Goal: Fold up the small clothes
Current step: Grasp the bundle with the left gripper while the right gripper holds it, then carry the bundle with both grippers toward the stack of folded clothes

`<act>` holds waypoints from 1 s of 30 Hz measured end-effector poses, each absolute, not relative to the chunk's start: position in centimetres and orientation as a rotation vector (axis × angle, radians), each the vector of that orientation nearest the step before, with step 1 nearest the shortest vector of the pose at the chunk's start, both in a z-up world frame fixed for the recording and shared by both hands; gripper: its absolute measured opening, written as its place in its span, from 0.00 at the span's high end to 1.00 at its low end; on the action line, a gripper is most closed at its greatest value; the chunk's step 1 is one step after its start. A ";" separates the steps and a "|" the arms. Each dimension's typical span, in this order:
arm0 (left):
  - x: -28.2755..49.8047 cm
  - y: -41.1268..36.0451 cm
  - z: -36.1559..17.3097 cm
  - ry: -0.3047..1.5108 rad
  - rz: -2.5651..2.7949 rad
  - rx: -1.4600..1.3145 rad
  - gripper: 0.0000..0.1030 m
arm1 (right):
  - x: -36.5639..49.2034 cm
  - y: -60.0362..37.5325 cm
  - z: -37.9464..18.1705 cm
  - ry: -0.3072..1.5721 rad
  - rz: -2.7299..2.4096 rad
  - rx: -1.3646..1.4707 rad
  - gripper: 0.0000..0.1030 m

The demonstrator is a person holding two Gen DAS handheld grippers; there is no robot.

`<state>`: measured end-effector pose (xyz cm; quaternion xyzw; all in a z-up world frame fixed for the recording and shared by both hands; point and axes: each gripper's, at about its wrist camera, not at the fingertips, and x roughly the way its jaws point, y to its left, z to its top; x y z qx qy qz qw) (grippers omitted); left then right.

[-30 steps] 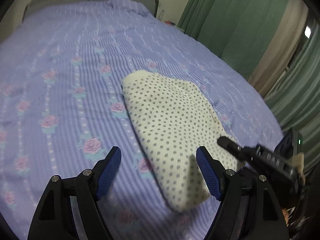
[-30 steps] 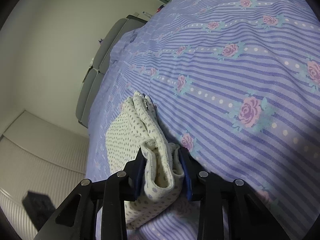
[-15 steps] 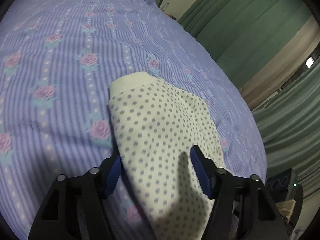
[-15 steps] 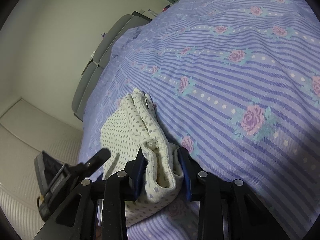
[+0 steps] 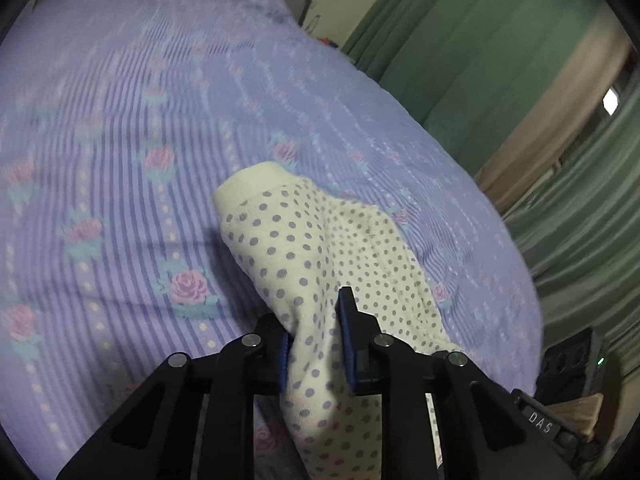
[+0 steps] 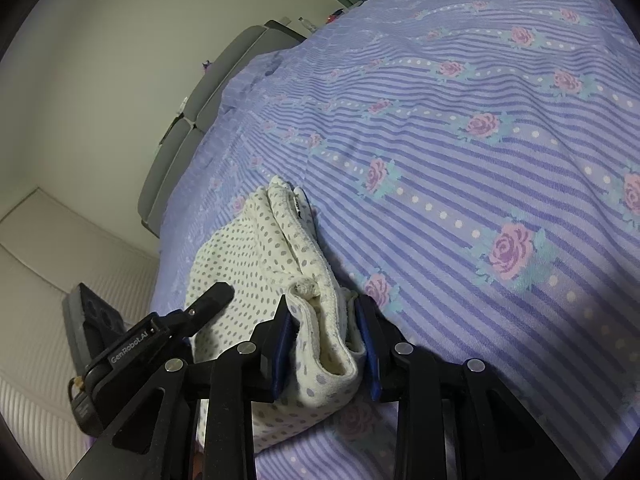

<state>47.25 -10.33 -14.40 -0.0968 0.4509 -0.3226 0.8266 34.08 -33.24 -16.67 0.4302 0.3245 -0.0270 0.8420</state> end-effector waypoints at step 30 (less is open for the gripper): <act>28.3 -0.7 4.1 0.540 -0.524 0.079 0.81 | 23.0 -24.3 -0.9 0.494 0.162 0.626 0.73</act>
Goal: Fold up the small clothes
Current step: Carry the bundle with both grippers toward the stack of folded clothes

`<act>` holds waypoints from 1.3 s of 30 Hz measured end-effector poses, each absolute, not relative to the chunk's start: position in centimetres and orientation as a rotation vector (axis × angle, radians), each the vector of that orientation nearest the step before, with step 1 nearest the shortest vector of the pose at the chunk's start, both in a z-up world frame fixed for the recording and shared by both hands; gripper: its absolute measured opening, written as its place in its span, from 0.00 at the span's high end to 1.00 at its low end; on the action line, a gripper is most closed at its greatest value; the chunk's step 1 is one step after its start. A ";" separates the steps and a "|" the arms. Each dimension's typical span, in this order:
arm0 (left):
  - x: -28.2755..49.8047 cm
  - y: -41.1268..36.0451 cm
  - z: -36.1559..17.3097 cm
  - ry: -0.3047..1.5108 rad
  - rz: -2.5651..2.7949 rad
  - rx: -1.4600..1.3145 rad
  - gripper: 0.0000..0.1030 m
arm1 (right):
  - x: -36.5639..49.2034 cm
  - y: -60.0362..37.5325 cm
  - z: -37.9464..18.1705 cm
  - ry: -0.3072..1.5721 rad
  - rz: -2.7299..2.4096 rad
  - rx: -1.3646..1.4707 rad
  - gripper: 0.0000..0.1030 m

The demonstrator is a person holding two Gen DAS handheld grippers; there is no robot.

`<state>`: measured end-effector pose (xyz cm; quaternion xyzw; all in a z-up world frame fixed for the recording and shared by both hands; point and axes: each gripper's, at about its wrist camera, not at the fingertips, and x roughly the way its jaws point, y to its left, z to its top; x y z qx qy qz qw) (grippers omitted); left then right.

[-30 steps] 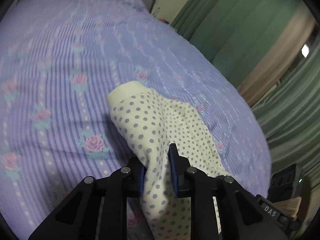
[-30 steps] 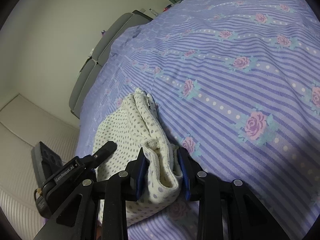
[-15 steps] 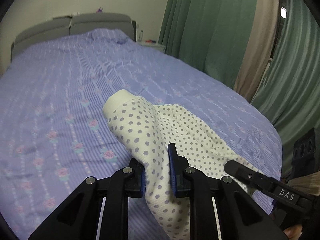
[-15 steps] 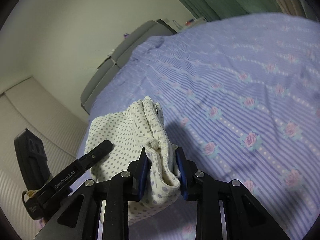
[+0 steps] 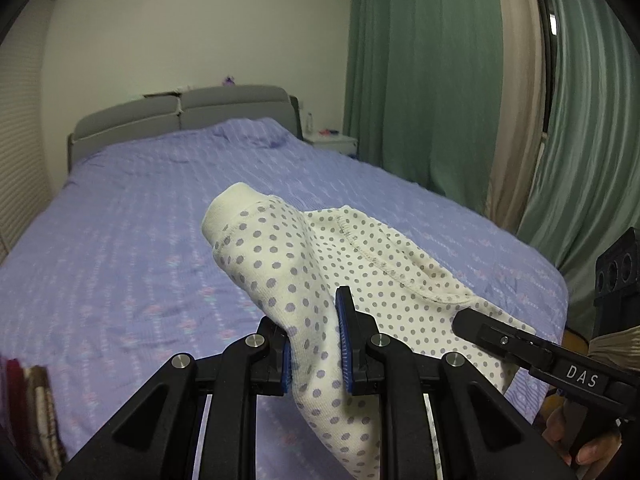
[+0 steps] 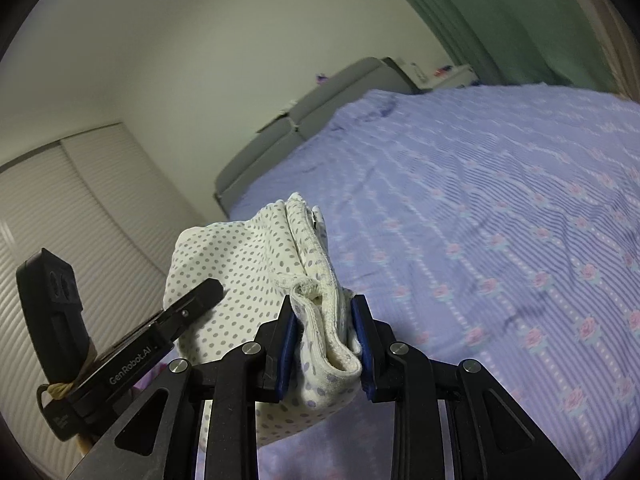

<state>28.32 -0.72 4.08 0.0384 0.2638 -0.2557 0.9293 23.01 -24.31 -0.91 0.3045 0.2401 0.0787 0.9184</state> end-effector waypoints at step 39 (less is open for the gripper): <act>28.2 36.8 10.2 0.602 -0.126 0.270 0.81 | 27.6 14.6 4.1 0.503 0.643 0.393 0.75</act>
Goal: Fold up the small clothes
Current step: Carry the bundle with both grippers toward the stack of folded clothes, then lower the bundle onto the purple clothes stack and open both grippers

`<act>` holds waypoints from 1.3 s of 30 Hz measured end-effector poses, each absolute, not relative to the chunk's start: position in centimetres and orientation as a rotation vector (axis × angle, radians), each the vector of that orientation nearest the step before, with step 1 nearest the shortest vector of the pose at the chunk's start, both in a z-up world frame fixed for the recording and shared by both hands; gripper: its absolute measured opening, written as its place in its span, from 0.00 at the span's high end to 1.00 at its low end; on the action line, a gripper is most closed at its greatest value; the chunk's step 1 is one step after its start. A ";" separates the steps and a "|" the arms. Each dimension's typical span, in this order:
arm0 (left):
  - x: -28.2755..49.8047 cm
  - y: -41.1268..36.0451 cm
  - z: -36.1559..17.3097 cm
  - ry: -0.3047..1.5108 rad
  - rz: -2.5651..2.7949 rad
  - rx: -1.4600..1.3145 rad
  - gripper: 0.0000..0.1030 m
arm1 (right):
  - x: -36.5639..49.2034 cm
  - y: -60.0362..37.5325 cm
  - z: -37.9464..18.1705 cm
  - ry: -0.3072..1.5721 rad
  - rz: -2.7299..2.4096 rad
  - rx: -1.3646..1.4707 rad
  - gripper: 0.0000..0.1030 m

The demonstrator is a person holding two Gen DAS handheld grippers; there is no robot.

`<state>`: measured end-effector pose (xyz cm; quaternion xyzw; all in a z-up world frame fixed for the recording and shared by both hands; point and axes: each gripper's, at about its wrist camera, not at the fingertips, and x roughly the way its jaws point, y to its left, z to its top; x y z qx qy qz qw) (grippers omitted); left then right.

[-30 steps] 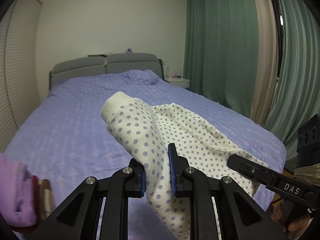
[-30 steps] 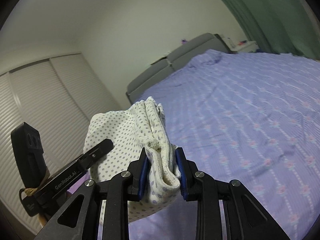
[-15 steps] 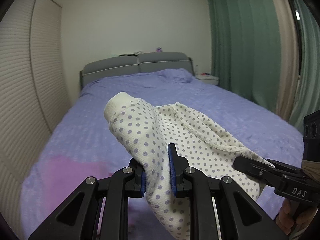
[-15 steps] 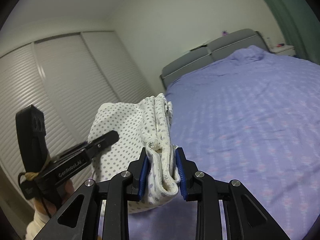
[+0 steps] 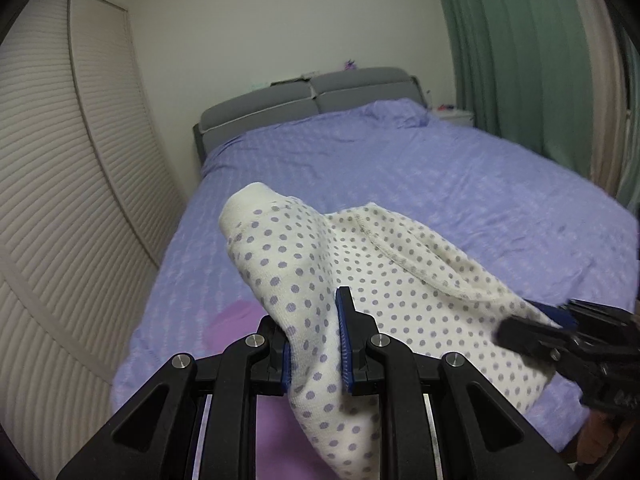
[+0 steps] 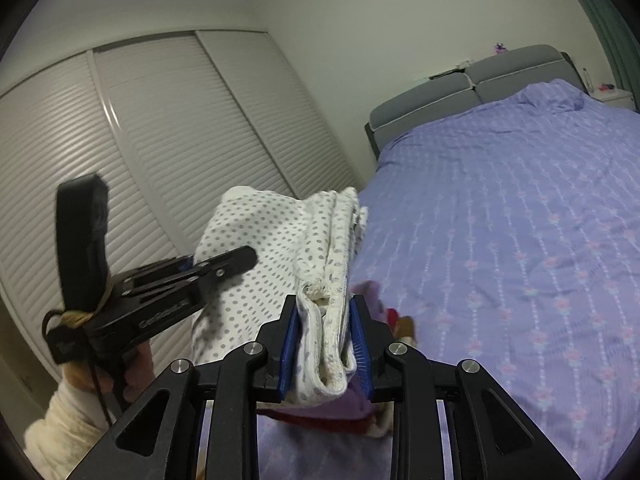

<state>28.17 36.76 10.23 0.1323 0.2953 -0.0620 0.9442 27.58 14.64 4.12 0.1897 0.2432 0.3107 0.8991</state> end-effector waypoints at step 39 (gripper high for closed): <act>32.3 46.8 2.7 0.722 0.219 0.011 0.24 | 30.2 18.5 -1.8 0.666 0.635 0.341 0.70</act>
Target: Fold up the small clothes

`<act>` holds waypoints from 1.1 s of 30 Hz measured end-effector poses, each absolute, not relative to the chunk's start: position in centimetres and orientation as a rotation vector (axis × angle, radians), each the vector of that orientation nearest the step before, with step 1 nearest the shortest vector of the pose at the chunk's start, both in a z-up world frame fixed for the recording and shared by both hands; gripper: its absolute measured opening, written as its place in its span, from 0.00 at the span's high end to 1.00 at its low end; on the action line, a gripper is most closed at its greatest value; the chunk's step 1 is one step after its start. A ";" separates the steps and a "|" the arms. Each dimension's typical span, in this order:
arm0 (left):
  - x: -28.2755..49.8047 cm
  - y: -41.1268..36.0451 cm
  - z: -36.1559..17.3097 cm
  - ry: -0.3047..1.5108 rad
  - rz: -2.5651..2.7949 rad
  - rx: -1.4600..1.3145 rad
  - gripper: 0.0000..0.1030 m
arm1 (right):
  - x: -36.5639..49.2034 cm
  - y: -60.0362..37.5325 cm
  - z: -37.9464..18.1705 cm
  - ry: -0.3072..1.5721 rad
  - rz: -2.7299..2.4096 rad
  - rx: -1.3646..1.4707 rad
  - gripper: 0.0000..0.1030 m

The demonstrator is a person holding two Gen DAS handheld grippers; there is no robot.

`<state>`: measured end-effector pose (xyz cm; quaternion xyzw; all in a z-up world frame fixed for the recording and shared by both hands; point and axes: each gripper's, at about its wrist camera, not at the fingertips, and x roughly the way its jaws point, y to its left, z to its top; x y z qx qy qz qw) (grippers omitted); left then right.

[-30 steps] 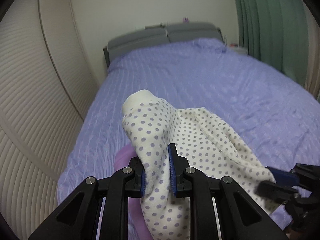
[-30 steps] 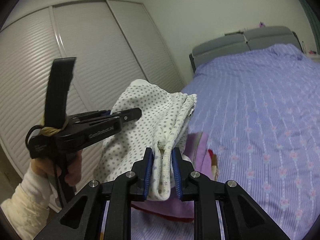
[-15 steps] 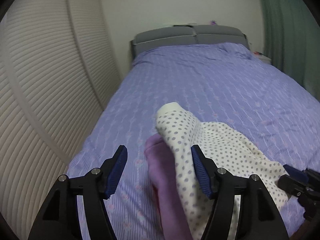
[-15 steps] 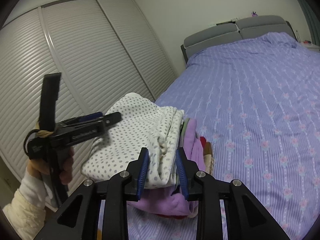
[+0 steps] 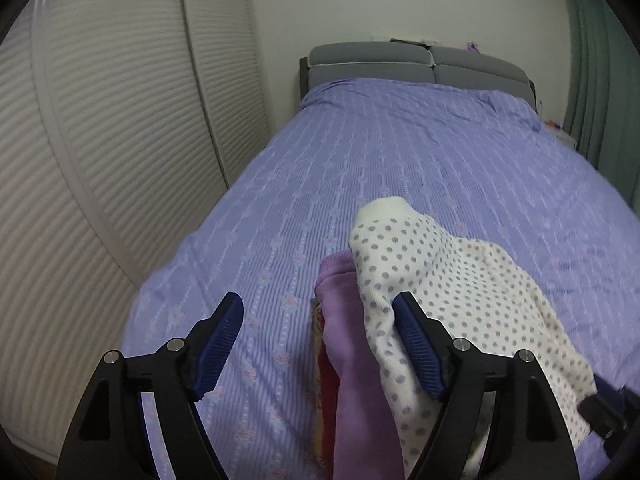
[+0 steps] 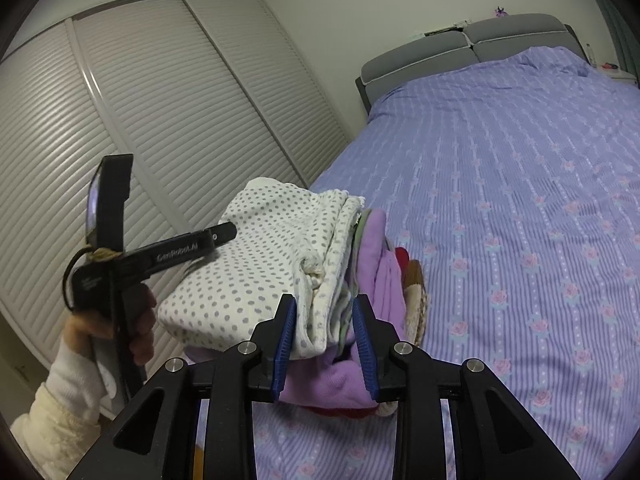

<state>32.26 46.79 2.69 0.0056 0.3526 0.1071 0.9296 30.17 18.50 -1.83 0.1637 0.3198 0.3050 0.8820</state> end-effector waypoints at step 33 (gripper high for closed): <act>10.2 28.7 5.0 0.507 0.206 0.097 0.02 | 18.4 3.7 4.4 0.462 0.566 0.025 0.05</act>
